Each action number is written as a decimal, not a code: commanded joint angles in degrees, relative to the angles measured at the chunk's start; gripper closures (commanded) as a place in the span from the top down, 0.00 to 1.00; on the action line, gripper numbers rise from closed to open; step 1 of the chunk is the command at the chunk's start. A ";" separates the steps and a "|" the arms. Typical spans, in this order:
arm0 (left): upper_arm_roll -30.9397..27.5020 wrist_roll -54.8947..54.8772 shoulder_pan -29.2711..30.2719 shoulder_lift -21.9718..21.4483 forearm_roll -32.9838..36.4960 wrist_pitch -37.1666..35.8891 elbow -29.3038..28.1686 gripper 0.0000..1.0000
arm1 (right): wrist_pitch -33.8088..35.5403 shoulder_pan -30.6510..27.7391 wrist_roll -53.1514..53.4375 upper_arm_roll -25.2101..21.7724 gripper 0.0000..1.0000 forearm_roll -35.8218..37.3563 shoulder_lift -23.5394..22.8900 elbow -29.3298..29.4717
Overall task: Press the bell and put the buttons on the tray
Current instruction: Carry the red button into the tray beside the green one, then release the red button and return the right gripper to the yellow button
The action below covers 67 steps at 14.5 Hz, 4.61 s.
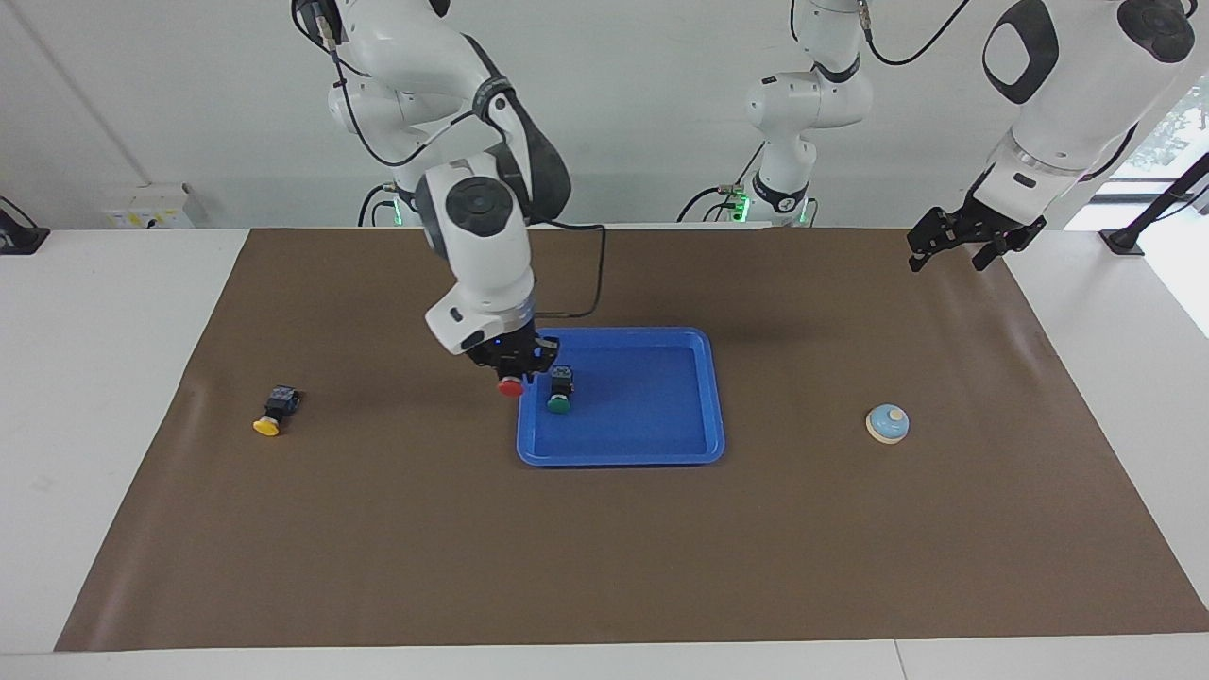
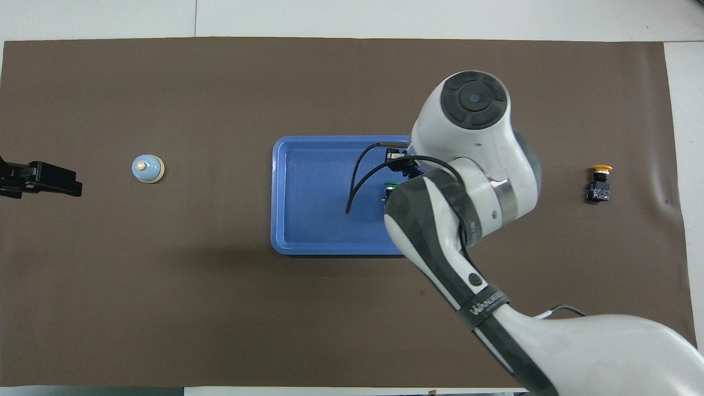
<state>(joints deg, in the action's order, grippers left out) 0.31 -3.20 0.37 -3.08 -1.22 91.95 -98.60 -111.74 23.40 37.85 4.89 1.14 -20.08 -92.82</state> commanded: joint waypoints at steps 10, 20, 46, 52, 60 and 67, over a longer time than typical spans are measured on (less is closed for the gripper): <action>-0.14 0.12 0.07 0.36 -0.27 -0.89 1.04 1.00 | -4.61 7.71 8.55 -0.32 0.00 -0.18 -11.12 7.05; -0.14 0.12 0.07 0.36 -0.27 -0.89 1.04 1.00 | -11.66 8.68 7.76 -0.32 0.00 0.00 -12.97 1.77; -0.14 0.12 0.07 0.36 -0.27 -0.89 1.04 1.00 | 3.22 -30.76 -29.48 -1.64 1.00 5.71 3.81 -6.03; -0.14 0.12 0.07 0.36 -0.27 -0.89 1.04 1.00 | -17.00 -39.22 -36.10 -1.64 1.00 5.71 8.04 -23.09; -0.14 0.12 0.07 0.36 -0.27 -0.89 1.04 1.00 | -28.71 -41.33 -36.89 -1.56 1.00 5.71 5.76 -29.08; -0.14 0.12 0.07 0.36 -0.27 -0.89 1.04 1.00 | -28.80 -42.38 -40.75 -1.55 0.15 5.63 4.87 -29.08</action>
<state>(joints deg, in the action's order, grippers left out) 0.31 -3.20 0.37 -3.08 -1.22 91.95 -98.60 -139.65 -17.11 -0.24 2.40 6.11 -15.18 -121.38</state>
